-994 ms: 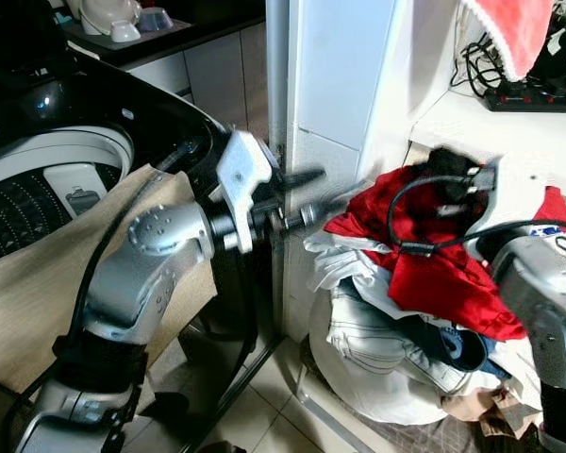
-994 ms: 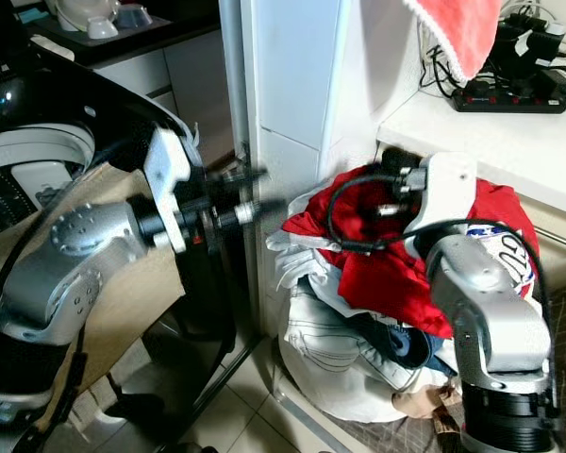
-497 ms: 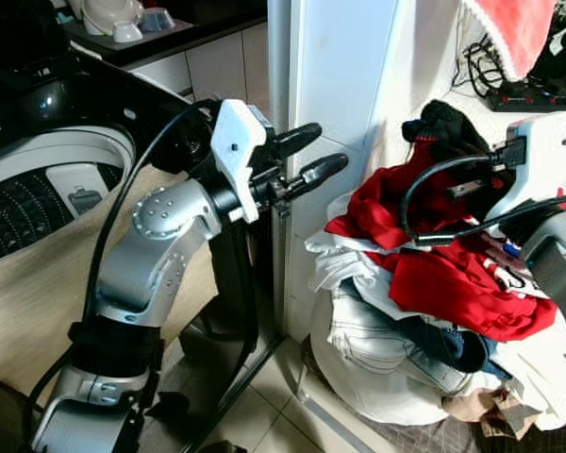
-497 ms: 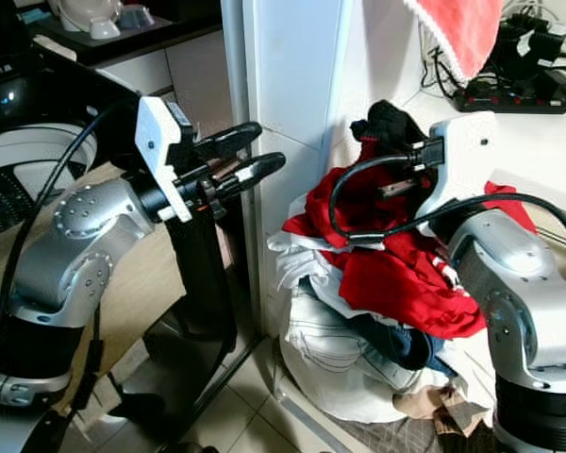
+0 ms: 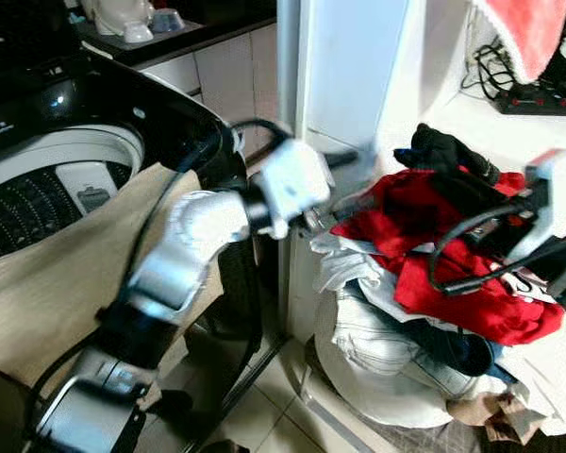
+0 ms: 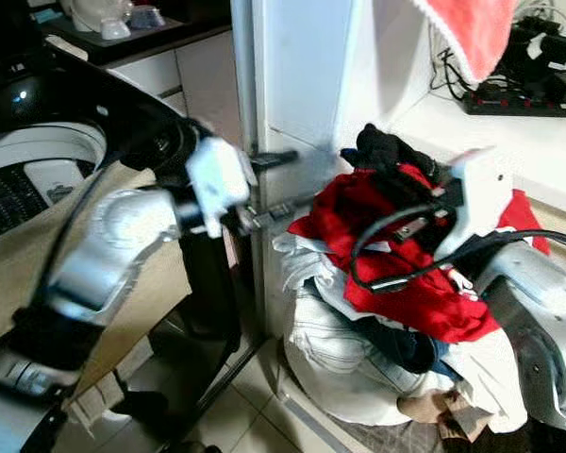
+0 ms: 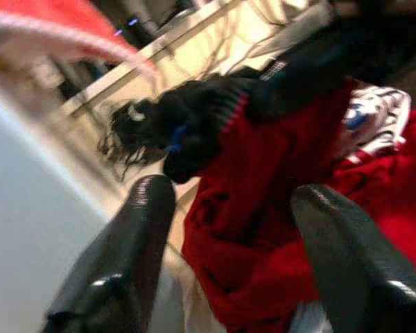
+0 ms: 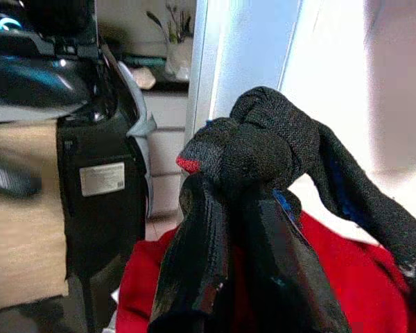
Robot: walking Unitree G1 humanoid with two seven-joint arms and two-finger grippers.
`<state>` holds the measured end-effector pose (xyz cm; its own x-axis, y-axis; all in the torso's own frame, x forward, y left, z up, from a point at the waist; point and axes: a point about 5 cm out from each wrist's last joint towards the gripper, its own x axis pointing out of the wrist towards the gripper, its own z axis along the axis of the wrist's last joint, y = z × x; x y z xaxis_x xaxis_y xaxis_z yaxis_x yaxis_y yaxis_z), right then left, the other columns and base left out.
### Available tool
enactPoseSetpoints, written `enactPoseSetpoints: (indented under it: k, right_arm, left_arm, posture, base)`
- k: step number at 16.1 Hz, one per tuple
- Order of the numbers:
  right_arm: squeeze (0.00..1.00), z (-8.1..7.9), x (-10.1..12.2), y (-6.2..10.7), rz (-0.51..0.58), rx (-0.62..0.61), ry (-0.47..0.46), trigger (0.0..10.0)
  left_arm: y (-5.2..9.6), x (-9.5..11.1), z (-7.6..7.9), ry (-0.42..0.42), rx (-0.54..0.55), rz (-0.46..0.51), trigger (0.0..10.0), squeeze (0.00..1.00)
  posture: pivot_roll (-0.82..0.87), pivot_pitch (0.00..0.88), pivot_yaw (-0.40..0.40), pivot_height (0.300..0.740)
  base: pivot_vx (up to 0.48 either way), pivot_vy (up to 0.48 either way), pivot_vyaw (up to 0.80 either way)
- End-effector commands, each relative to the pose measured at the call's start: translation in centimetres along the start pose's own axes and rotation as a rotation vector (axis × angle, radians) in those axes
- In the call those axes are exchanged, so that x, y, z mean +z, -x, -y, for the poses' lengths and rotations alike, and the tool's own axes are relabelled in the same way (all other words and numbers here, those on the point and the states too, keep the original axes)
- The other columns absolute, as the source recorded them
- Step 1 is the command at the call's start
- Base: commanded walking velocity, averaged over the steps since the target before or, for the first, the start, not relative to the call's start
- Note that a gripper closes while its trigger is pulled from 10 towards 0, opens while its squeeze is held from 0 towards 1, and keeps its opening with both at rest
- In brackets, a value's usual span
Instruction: Clothes washing
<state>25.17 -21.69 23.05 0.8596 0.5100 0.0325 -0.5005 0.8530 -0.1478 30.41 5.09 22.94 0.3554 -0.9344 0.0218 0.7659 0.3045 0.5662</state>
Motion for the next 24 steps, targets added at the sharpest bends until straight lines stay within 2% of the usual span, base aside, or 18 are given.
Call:
enactPoseSetpoints:
  k: [1,2,3,4,5,6,7,8,9,10,11,12,14,16,19,24]
  right_arm:
    - [0.0,0.4,0.7,0.7,0.075,0.031,0.01,0.0]
    - [0.0,0.4,0.8,0.9,0.102,0.057,-0.007,0.0]
    - [0.0,0.1,0.6,1.2,0.095,0.125,0.002,0.0]
    - [0.0,0.0,0.4,1.4,0.082,0.156,0.007,0.0]
    - [0.0,-0.1,0.1,1.7,0.06,0.197,0.01,0.0]
    - [0.0,0.0,-0.4,2.1,0.029,0.225,0.042,0.0]
    - [0.0,0.4,-0.9,2.2,-0.007,0.222,0.118,0.0]
    - [0.0,0.6,-1.1,2.3,-0.019,0.23,0.152,0.0]
    - [0.0,0.7,-1.1,2.3,-0.018,0.234,0.161,0.0]
    - [0.0,1.0,-0.8,2.3,-0.004,0.243,0.174,0.0]
    - [0.0,0.9,-0.7,2.2,0.0,0.251,0.167,0.0]
    - [0.0,0.8,-0.4,2.1,0.016,0.278,0.137,0.0]
    - [0.0,0.1,0.0,2.1,0.034,0.34,0.12,0.0]
    - [0.0,-0.4,-0.1,2.4,0.026,0.39,0.1,0.0]
    - [0.0,-1.2,-0.4,2.9,-0.004,0.46,0.068,0.0]
    - [0.0,-1.1,-0.4,2.9,-0.003,0.453,0.062,0.0]
  left_arm:
    - [-0.8,0.2,0.0,-0.117,-0.098,-0.021,10.0,1.0]
    - [-1.1,0.0,-0.1,-0.176,-0.129,-0.045,10.0,1.0]
    - [-1.7,0.0,-0.9,-0.288,-0.105,-0.063,10.0,1.0]
    - [-1.9,0.1,-1.2,-0.316,-0.092,-0.055,10.0,1.0]
    - [-2.3,0.5,-1.8,-0.35,-0.065,-0.037,10.0,0.86]
    - [-2.6,1.0,-2.4,-0.397,-0.037,-0.006,10.0,0.0]
    - [-2.8,1.5,-2.8,-0.442,-0.015,0.027,10.0,0.0]
    - [-2.9,1.6,-2.9,-0.455,-0.013,0.043,10.0,0.0]
    - [-3.0,1.6,-2.9,-0.466,-0.019,0.049,10.0,0.0]
    - [-3.3,1.4,-2.4,-0.471,-0.072,0.063,10.0,0.0]
    - [-3.3,1.2,-2.0,-0.477,-0.108,0.056,10.0,0.0]
    - [-3.4,0.3,-1.1,-0.492,-0.195,0.024,10.0,0.0]
    - [-3.5,-0.7,-0.5,-0.528,-0.241,-0.013,10.0,0.0]
    - [-4.0,-0.9,-0.9,-0.572,-0.208,-0.024,10.0,0.0]
    - [-5.0,0.1,-1.5,-0.579,-0.12,0.025,10.0,0.0]
    - [-5.6,0.3,-0.6,-0.587,-0.137,0.088,10.0,0.0]
  posture:
    - [-0.17,0.0,0.057,0.74]
    - [-0.17,0.0,0.057,0.74]
    - [-0.17,0.0,0.061,0.74]
    - [-0.17,0.0,0.063,0.74]
    - [-0.17,0.0,0.064,0.74]
    - [-0.17,0.0,0.066,0.74]
    - [-0.18,0.0,0.066,0.74]
    - [-0.18,0.0,0.066,0.74]
    - [-0.18,0.0,0.066,0.74]
    - [-0.17,0.0,0.061,0.74]
    - [-0.17,0.0,0.061,0.74]
    - [-0.17,0.0,0.061,0.74]
    - [-0.17,0.0,0.056,0.74]
    - [-0.17,0.0,0.057,0.74]
    - [-0.18,0.0,0.061,0.74]
    - [-0.18,0.0,0.058,0.74]
  base:
    - [0.0,0.0,0.0]
    - [0.0,0.0,0.0]
    - [0.0,0.0,0.0]
    - [0.0,0.0,0.0]
    - [0.0,0.0,0.0]
    - [0.0,0.0,0.0]
    - [0.0,0.0,0.0]
    - [0.0,0.0,0.0]
    - [0.0,0.0,0.0]
    - [0.0,0.0,0.0]
    - [0.0,0.0,0.0]
    - [0.0,0.0,0.0]
    - [0.0,0.0,0.0]
    - [0.0,0.0,0.0]
    - [0.0,0.0,0.0]
    - [0.0,0.0,0.0]
